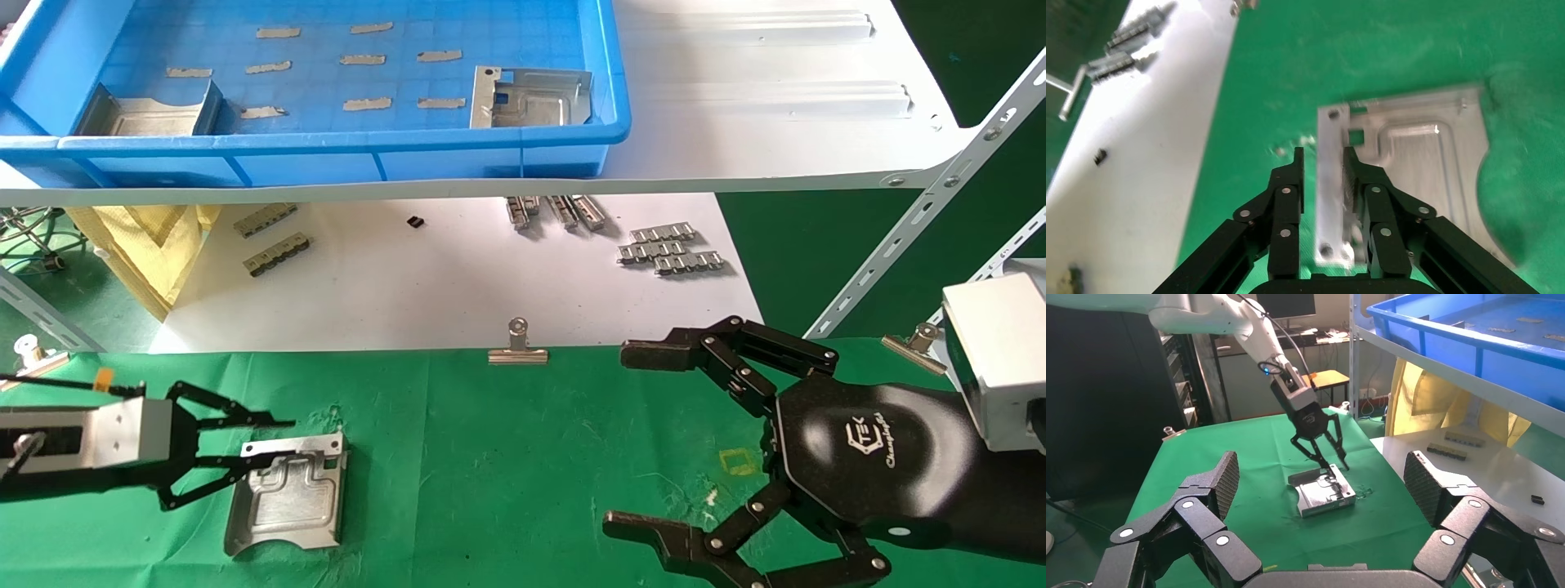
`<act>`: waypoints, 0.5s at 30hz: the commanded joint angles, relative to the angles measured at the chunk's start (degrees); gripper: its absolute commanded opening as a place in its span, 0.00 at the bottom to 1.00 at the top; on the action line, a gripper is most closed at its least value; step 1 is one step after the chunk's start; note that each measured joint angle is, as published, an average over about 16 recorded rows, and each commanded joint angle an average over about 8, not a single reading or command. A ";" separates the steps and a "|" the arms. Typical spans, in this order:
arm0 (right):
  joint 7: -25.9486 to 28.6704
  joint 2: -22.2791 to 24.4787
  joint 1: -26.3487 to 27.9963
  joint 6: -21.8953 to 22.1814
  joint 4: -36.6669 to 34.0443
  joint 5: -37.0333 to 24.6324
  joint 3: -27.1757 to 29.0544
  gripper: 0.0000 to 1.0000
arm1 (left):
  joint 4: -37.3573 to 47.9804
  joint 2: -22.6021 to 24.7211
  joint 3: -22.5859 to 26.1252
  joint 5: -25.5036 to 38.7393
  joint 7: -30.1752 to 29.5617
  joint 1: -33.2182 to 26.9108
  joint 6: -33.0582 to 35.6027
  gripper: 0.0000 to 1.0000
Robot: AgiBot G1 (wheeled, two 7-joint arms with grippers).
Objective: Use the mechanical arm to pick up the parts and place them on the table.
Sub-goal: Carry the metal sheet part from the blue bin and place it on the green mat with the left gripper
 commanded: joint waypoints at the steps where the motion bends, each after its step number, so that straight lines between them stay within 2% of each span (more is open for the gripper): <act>1: 0.00 0.00 0.00 0.00 0.00 0.00 0.00 1.00 | 0.80 0.44 0.01 -0.10 0.29 -0.58 0.42 1.00; 6: 0.00 0.00 0.00 0.00 0.00 0.00 0.00 1.00 | -0.81 -0.61 -0.94 -3.91 -4.04 0.32 1.10 1.00; 15: 0.00 0.00 -0.01 0.01 -0.01 0.01 0.00 1.00 | -4.71 -2.74 -2.74 -13.09 -14.73 6.26 1.29 1.00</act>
